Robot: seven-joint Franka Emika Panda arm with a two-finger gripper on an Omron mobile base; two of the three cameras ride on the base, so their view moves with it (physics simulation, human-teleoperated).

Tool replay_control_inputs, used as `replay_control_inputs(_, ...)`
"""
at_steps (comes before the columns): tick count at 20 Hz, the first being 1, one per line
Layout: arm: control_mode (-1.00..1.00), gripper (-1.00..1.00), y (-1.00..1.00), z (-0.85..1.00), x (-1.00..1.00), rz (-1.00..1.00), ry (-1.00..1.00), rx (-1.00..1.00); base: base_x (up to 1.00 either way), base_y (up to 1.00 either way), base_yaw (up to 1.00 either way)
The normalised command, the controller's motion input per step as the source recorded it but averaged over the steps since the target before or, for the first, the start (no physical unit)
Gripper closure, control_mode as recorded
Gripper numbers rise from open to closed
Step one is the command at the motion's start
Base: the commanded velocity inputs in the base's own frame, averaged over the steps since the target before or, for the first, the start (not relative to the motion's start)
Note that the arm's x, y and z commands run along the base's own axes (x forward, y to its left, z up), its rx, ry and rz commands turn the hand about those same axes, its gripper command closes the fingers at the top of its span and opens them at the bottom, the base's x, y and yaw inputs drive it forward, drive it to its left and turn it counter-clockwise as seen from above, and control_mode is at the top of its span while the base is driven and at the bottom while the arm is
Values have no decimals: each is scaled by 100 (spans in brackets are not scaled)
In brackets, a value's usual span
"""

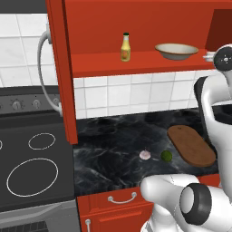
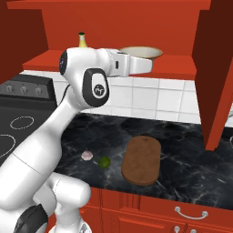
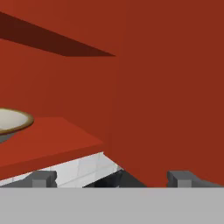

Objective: Open the cabinet. Place the bowl and condiment on the counter. Then place the lime and garlic on the cutting board.

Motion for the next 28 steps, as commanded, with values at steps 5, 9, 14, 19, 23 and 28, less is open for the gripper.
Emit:
replay_control_inputs(5, -100, -100, 17, 0, 1, 24, -7, 30, 0, 0, 0)
replay_control_inputs(9, -100, -100, 22, -6, 3, 21, 0, 15, 0, 0, 0)
replay_control_inputs(14, -100, -100, 66, -28, 4, 30, 10, 0, 0, 0, 0)
replay_control_inputs(19, -100, -100, 43, -15, 0, 10, -3, -6, 0, 0, 0)
replay_control_inputs(23, -100, -100, 30, 0, 0, 5, 0, 0, 0, 0, 0)
replay_control_inputs(28, -100, -100, 31, 23, 0, 2, 0, 0, 0, 0, 0)
